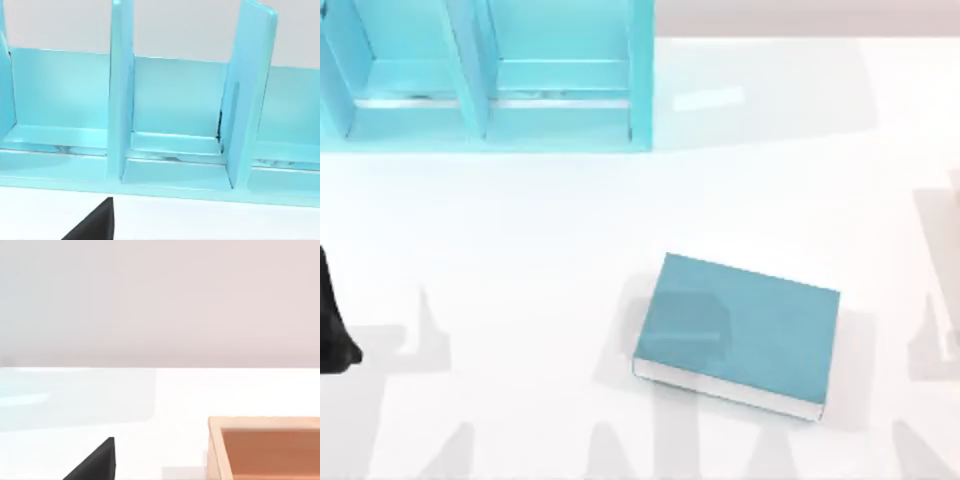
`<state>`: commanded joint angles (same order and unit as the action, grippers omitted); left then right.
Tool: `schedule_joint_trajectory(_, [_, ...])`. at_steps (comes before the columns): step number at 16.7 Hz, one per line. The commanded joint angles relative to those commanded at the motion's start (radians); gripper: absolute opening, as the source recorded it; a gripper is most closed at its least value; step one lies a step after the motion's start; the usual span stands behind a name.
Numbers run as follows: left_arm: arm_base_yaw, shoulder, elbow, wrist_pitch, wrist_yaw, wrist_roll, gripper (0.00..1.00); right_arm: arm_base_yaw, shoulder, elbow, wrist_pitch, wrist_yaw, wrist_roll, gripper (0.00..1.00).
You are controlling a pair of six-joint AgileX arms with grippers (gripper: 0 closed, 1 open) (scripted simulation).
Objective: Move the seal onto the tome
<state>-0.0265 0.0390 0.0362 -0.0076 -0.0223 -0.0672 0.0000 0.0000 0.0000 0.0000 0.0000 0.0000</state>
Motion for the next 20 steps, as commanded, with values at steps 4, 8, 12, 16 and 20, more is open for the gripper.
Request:
schedule_joint_trajectory(4, [0.026,-0.039,-0.036,0.008,0.022,0.067,1.0,0.0,0.0,0.0,0.0,0.0,0.0,1.0])
schedule_joint_trajectory(8, [0.026,-0.039,-0.036,0.008,0.022,0.067,1.0,0.0,0.0,0.0,0.0,0.0,0.0,1.0])
schedule_joint_trajectory(12, [0.026,-0.039,-0.036,0.008,0.022,0.067,1.0,-0.019,0.063,0.063,-0.05,0.0,-0.016,1.0])
schedule_joint_trajectory(16, [0.026,-0.039,-0.036,0.008,0.022,0.067,1.0,-0.078,0.296,0.287,-0.224,-0.005,-0.071,1.0])
schedule_joint_trajectory(20, [0.026,-0.039,-0.036,0.008,0.022,0.067,1.0,-0.157,0.678,0.607,-0.475,-0.009,-0.149,1.0])
